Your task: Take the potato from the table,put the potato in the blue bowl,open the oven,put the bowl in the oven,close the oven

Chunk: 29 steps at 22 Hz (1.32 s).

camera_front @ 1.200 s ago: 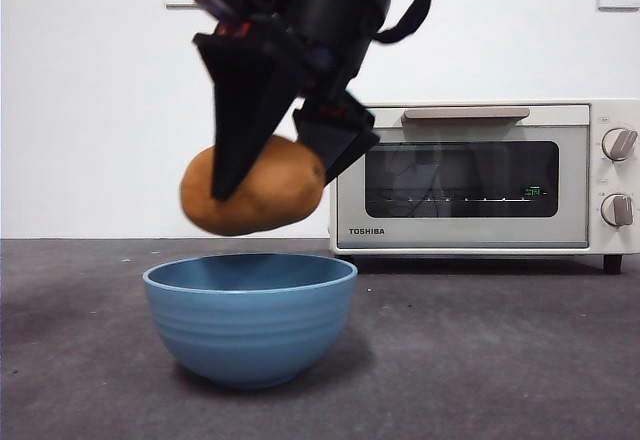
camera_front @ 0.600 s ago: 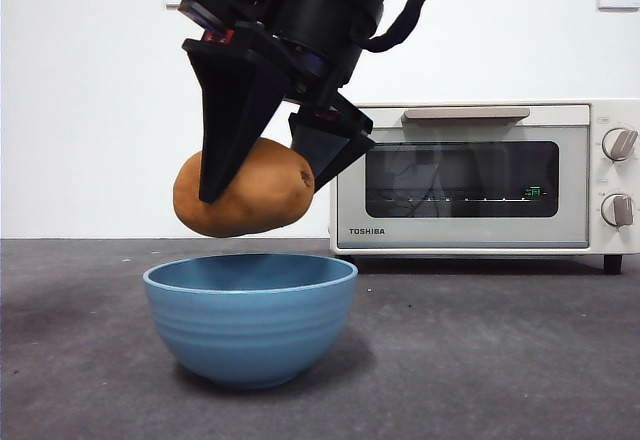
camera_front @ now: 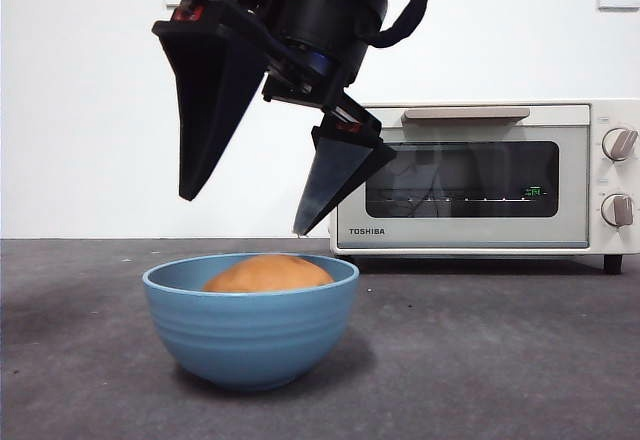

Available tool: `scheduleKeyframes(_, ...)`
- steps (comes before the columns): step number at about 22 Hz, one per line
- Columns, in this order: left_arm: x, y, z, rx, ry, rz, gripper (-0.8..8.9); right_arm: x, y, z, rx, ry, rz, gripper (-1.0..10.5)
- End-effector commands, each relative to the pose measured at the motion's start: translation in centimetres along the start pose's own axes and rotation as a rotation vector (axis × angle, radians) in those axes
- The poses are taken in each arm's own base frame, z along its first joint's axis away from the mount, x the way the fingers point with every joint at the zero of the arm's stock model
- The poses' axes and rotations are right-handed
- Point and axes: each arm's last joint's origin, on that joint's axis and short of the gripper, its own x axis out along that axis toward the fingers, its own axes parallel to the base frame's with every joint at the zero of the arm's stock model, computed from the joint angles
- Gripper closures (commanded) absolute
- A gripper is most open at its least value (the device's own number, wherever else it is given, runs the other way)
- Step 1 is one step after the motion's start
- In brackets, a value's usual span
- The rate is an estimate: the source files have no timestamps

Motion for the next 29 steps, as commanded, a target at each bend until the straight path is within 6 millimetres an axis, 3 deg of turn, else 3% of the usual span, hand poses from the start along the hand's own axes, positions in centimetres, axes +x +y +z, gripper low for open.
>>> scheduleKeyframes(1,0.3,0.0,0.0,0.012,0.006,-0.001,8.18,0.3,0.1,-0.5,0.006,0.039,0.002,3.8)
scheduleKeyframes(5,0.8,0.1,1.5,0.024,-0.076,-0.004,8.18,-3.9,-0.3,-1.8,0.001,0.007,-0.056,3.8)
scheduleKeyframes(8,2.0,0.1,3.5,0.034,-0.139,-0.087,8.18,-8.9,-0.9,-3.6,0.038,-0.081,-0.188,3.9)
scheduleKeyframes(14,6.9,0.3,8.3,0.028,-0.173,-0.348,8.18,-18.6,-2.5,-9.9,0.185,-0.272,-0.387,8.7)
scheduleKeyframes(17,9.6,0.6,10.6,-0.008,-0.157,-0.408,8.19,-22.0,-3.3,-13.6,0.297,-0.337,-0.487,8.9)
scheduleKeyframes(20,11.0,0.3,13.9,0.003,-0.147,-0.417,8.19,-24.7,-3.2,-16.7,0.403,-0.432,-0.576,8.9)
scheduleKeyframes(24,12.1,-1.1,19.7,0.058,-0.19,-0.44,8.19,-25.6,-2.5,-19.5,0.459,-0.522,-0.635,9.6)
scheduleKeyframes(26,12.9,-2.5,22.5,0.098,-0.214,-0.465,8.19,-24.0,-2.7,-21.0,0.492,-0.521,-0.655,9.6)
scheduleKeyframes(29,14.2,-5.3,26.3,0.167,-0.262,-0.51,8.19,-19.9,-3.8,-23.6,0.615,-0.509,-0.665,9.6)
